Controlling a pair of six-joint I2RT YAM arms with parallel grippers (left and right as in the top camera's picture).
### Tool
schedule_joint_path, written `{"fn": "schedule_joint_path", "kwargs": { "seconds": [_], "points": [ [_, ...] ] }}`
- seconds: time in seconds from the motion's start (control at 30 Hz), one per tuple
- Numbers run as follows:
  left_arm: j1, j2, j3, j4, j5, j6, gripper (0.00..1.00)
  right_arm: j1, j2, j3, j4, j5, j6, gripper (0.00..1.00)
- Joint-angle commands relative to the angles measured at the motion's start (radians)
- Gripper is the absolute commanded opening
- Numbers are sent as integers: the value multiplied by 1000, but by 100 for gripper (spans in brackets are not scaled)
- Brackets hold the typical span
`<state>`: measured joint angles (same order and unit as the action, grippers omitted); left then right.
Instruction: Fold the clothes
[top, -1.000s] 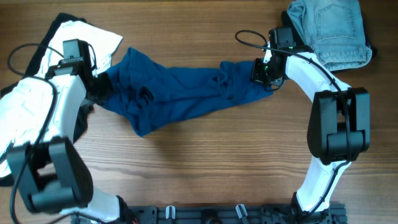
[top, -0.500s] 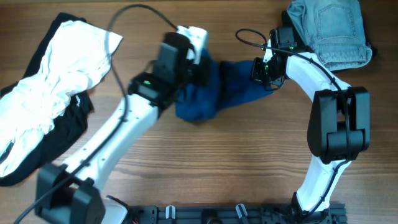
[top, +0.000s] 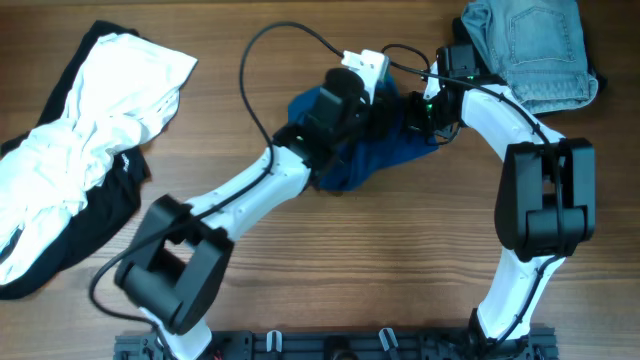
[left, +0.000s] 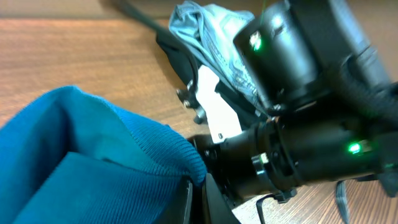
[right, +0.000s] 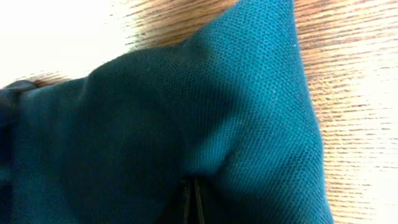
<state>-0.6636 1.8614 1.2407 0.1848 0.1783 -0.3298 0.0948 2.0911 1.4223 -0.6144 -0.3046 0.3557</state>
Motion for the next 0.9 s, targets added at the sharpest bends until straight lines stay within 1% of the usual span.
{"fn": "schedule_joint_path", "kwargs": {
  "seconds": [0.0,0.07,0.13,0.23,0.3,0.43,0.5,0.6,0.63,0.67,0.7,0.77,0.8,0.83,0.87],
  "points": [
    [-35,31,5,36,11,-26,4,-5,78,-46,19,-59,14,4],
    [-35,31,5,35,11,-26,4,-32,64,-27,42,-118,35,4],
    [-35,31,5,35,12,-26,4,-83,14,21,37,-161,40,4],
    [-35,31,5,37,11,-26,4,-185,-137,76,18,-191,39,4],
    [-35,31,5,53,12,-26,4,-234,-190,76,-3,-189,35,5],
    [-51,31,30,126,42,-26,4,-260,-158,46,-45,-187,13,4],
    [-69,31,66,126,42,-18,4,-260,-150,41,-45,-187,13,4],
    [-113,49,74,118,42,-14,4,-260,-150,42,-44,-187,11,4],
    [-121,60,74,114,41,-15,9,-260,-150,42,-41,-189,11,4],
    [-126,64,74,107,34,-15,74,-260,-150,42,-40,-191,11,4],
    [-126,64,74,93,3,-15,100,-261,-150,42,-40,-191,10,4],
    [-102,44,74,85,-50,-14,100,-261,-150,42,-39,-191,8,8],
    [-76,17,74,80,-49,-15,100,-261,-150,42,-39,-192,-5,13],
    [-43,-23,74,66,-49,-15,100,-261,-150,42,-38,-195,-16,20],
    [-9,-68,74,42,-49,-15,100,-261,-150,42,-38,-195,-21,26]
  ]
}}
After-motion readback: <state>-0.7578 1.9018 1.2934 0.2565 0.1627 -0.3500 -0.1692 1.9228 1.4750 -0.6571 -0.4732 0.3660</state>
